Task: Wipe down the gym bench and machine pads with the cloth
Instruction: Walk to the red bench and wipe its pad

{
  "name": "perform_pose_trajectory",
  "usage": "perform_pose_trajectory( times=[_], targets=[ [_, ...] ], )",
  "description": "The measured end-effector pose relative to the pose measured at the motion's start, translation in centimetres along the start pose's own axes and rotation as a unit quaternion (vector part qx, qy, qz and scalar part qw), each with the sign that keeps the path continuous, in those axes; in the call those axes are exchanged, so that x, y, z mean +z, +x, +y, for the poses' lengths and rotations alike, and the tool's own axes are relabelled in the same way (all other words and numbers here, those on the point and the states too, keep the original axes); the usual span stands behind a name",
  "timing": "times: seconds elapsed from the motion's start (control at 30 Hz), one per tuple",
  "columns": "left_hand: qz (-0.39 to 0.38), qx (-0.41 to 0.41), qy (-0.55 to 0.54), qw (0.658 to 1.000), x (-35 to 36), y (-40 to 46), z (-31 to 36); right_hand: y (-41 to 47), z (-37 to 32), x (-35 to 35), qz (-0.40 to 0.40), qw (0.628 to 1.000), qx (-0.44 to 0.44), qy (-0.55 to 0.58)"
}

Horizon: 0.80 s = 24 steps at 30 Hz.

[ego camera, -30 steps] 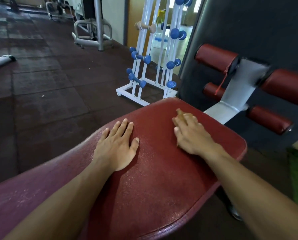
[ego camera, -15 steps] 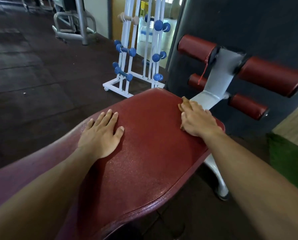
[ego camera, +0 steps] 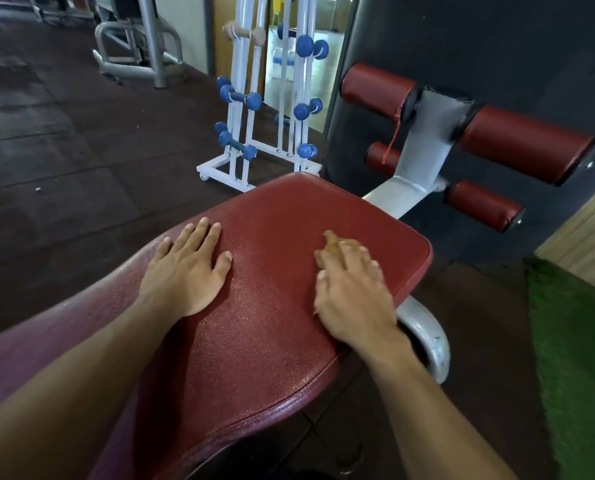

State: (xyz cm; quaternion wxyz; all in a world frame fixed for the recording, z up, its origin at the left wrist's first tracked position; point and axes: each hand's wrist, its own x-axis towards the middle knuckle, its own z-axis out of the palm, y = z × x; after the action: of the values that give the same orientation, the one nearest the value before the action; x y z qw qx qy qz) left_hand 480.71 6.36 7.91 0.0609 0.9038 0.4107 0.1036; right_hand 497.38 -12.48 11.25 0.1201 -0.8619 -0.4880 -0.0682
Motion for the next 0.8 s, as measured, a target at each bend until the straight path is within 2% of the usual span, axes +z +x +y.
perform_pose_trajectory(
  times=[0.2, 0.4, 0.53, 0.67, 0.8],
  targets=[
    [-0.007, -0.008, -0.005, 1.0, -0.2, -0.2, -0.2, 1.9, 1.4, -0.6, -0.068, 0.994, -0.089, -0.002],
    [-0.01, -0.013, -0.01, 1.0, -0.1, -0.3, -0.4, 7.2, 8.7, -2.4, -0.043, 0.998, 0.036, -0.016],
    [-0.004, -0.014, -0.004, 1.0, 0.0, -0.1, -0.2, 9.5, 8.3, -1.8, -0.053, 0.995, 0.088, -0.019],
    [-0.001, -0.009, -0.002, 1.0, 0.1, 0.0, -0.1, 11.2, 5.2, -0.1, -0.071, 0.997, 0.028, -0.015],
    [0.007, -0.005, -0.005, 1.0, 0.0, 0.0, -0.2, 9.5, -2.2, 2.0, -0.096, 0.99, -0.104, 0.006]
  ],
)
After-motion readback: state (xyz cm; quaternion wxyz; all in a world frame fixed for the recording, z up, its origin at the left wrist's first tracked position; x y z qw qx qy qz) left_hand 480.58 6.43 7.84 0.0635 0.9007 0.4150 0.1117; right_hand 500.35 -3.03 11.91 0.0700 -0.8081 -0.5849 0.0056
